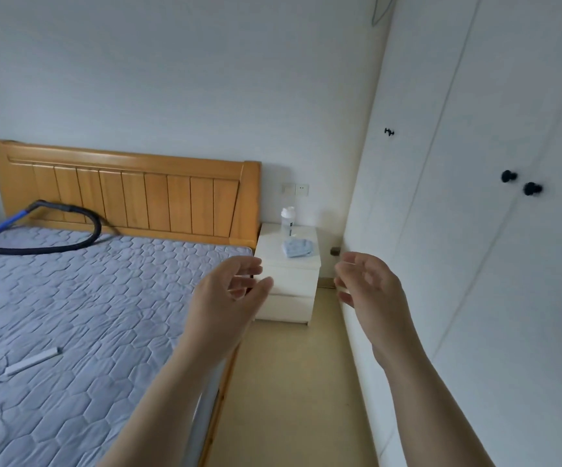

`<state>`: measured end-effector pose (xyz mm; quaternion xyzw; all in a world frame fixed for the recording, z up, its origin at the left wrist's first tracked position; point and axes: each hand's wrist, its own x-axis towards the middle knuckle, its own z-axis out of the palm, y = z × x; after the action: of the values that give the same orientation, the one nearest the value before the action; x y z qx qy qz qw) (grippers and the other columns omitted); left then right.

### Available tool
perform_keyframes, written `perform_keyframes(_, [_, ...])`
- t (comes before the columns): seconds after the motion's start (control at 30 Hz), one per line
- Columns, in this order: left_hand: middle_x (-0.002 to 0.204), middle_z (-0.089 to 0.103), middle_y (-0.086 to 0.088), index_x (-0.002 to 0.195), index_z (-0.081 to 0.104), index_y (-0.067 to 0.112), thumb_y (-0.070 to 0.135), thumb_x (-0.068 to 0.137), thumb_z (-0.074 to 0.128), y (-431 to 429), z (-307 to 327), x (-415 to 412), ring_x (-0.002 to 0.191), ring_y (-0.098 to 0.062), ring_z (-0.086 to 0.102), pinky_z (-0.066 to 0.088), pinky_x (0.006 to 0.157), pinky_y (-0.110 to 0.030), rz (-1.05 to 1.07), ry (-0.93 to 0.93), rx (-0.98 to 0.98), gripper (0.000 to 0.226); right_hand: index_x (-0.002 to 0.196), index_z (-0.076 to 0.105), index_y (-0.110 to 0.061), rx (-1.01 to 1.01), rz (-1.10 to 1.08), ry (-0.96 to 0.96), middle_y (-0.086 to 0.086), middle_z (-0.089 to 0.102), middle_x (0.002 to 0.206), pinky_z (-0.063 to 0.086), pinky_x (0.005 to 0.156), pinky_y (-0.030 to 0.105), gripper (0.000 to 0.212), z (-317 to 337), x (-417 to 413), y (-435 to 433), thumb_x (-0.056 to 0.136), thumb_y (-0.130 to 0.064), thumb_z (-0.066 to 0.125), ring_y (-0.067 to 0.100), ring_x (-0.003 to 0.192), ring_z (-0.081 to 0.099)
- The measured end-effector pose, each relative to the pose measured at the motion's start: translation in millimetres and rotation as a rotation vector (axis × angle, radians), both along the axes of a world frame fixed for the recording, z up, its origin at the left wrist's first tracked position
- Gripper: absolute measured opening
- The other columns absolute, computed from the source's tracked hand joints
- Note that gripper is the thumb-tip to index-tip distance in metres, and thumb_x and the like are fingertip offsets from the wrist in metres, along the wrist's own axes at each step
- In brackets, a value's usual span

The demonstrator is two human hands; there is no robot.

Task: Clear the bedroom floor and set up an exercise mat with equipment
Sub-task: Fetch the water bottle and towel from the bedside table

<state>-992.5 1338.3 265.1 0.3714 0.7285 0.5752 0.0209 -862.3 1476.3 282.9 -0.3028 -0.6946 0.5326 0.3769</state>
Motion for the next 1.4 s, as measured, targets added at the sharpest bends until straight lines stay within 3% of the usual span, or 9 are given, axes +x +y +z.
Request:
perform_keyframes(0.17, [0.101, 0.066, 0.017, 0.106, 0.061, 0.032, 0.028, 0.084, 0.067, 47, 3, -104, 0.09, 0.004, 0.063, 0.053, 0.081, -0.019, -0.032, -0.041, -0.012, 0.023, 0.102, 0.064, -0.026, -0.034, -0.031, -0.036, 0.017, 0.065, 0.096, 0.053, 0.092, 0.047, 0.012, 4, -92, 39, 0.091, -0.023, 0.059, 0.014, 0.08, 0.063])
perform_keyframes(0.3, [0.1, 0.066, 0.017, 0.108, 0.06, 0.029, 0.028, 0.085, 0.066, 93, -5, -170, 0.088, 0.01, 0.061, 0.051, 0.073, -0.008, -0.058, -0.048, -0.031, 0.024, 0.105, 0.063, -0.025, -0.063, -0.063, -0.054, 0.01, 0.066, 0.092, 0.053, 0.091, 0.048, 0.014, -2, -153, 81, 0.091, -0.023, 0.059, 0.02, 0.083, 0.065])
perform_keyframes(0.5, [0.101, 0.067, 0.015, 0.108, 0.062, 0.028, 0.027, 0.084, 0.067, 179, -24, -249, 0.089, 0.005, 0.064, 0.053, 0.078, -0.018, -0.059, -0.081, -0.058, 0.024, 0.109, 0.063, -0.024, -0.113, -0.087, -0.052, -0.002, 0.068, 0.098, 0.054, 0.092, 0.044, 0.017, -23, -233, 170, 0.092, -0.024, 0.059, 0.018, 0.089, 0.067])
perform_keyframes(0.6, [0.101, 0.067, 0.014, 0.106, 0.062, 0.03, 0.025, 0.084, 0.068, 229, -29, -286, 0.09, 0.001, 0.064, 0.054, 0.08, -0.023, -0.043, -0.086, -0.067, 0.023, 0.11, 0.063, -0.023, -0.132, -0.072, -0.035, 0.002, 0.067, 0.104, 0.054, 0.092, 0.043, 0.019, -30, -272, 227, 0.091, -0.024, 0.059, 0.016, 0.085, 0.066])
perform_keyframes(0.73, [0.101, 0.067, 0.014, 0.109, 0.061, 0.028, 0.029, 0.084, 0.067, 291, -28, -328, 0.092, 0.0, 0.064, 0.055, 0.079, -0.022, -0.006, -0.071, -0.103, 0.026, 0.107, 0.063, -0.021, -0.132, -0.048, -0.032, 0.008, 0.067, 0.106, 0.052, 0.087, 0.041, 0.016, -30, -319, 297, 0.091, -0.021, 0.06, 0.018, 0.081, 0.064])
perform_keyframes(0.93, [0.099, 0.068, 0.013, 0.106, 0.062, 0.03, 0.028, 0.084, 0.068, 371, -32, -404, 0.092, 0.0, 0.064, 0.054, 0.077, -0.019, 0.013, -0.094, -0.118, 0.023, 0.1, 0.063, -0.027, -0.136, -0.047, -0.044, 0.005, 0.066, 0.106, 0.051, 0.095, 0.046, 0.01, -32, -399, 382, 0.091, -0.023, 0.06, 0.023, 0.104, 0.063])
perform_keyframes(1.23, [0.103, 0.065, 0.016, 0.109, 0.058, 0.031, 0.031, 0.084, 0.067, 477, -46, -570, 0.094, -0.001, 0.063, 0.054, 0.081, -0.022, -0.041, -0.094, -0.152, 0.026, 0.103, 0.063, -0.028, -0.155, -0.087, -0.112, -0.009, 0.066, 0.101, 0.051, 0.096, 0.045, 0.012, -47, -547, 477, 0.091, -0.026, 0.059, 0.015, 0.1, 0.064])
perform_keyframes(1.4, [0.102, 0.064, 0.018, 0.11, 0.058, 0.028, 0.031, 0.084, 0.066, 542, -55, -632, 0.091, 0.0, 0.063, 0.053, 0.078, -0.02, -0.084, -0.101, -0.185, 0.027, 0.098, 0.061, -0.033, -0.205, -0.164, -0.144, -0.002, 0.066, 0.106, 0.05, 0.097, 0.048, 0.011, -58, -596, 531, 0.09, -0.025, 0.06, 0.021, 0.103, 0.063])
